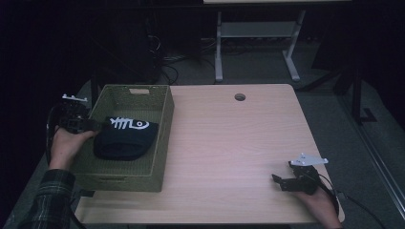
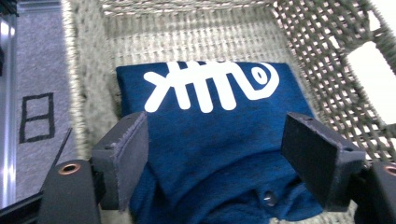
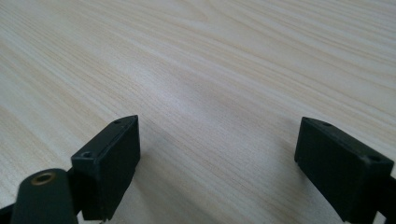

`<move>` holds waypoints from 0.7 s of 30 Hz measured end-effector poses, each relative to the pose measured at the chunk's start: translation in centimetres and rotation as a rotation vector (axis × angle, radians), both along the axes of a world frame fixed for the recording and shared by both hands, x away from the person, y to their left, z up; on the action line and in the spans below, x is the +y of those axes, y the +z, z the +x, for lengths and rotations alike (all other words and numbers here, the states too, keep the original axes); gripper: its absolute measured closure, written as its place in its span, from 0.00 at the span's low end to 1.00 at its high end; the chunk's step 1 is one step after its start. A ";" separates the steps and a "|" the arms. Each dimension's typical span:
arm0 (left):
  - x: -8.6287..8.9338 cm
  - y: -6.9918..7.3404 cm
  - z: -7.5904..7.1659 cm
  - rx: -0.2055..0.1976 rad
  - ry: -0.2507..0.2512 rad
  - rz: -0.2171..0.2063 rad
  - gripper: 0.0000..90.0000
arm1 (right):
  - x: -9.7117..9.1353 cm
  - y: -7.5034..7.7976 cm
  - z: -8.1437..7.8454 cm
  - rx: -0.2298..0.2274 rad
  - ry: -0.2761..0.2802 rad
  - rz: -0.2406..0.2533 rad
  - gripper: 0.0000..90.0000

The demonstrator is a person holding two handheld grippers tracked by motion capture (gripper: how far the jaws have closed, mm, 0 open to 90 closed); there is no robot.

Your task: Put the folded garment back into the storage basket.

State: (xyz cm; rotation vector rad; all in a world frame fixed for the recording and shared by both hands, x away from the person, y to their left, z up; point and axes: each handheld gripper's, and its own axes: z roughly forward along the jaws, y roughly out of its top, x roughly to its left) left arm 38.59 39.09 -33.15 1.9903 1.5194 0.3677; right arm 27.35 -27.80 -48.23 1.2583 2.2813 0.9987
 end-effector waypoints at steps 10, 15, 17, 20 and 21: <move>-3.3 0.8 -1.4 -0.045 -0.050 0.001 0.14 | 0.0 0.0 0.0 0.000 0.000 0.000 0.15; -4.9 1.3 -1.8 -0.067 -0.068 -0.005 0.14 | 0.0 0.0 0.0 0.000 0.000 0.000 0.15; -5.6 1.4 -1.9 -0.071 -0.078 -0.008 0.15 | 0.0 0.0 0.0 0.000 0.000 0.000 0.15; -6.8 1.7 -2.1 -0.085 -0.095 -0.014 0.15 | 0.0 0.0 0.0 -0.001 0.001 -0.001 0.15; -7.2 1.8 -2.2 -0.089 -0.099 -0.018 0.15 | 0.0 0.0 0.0 0.000 0.000 0.000 0.15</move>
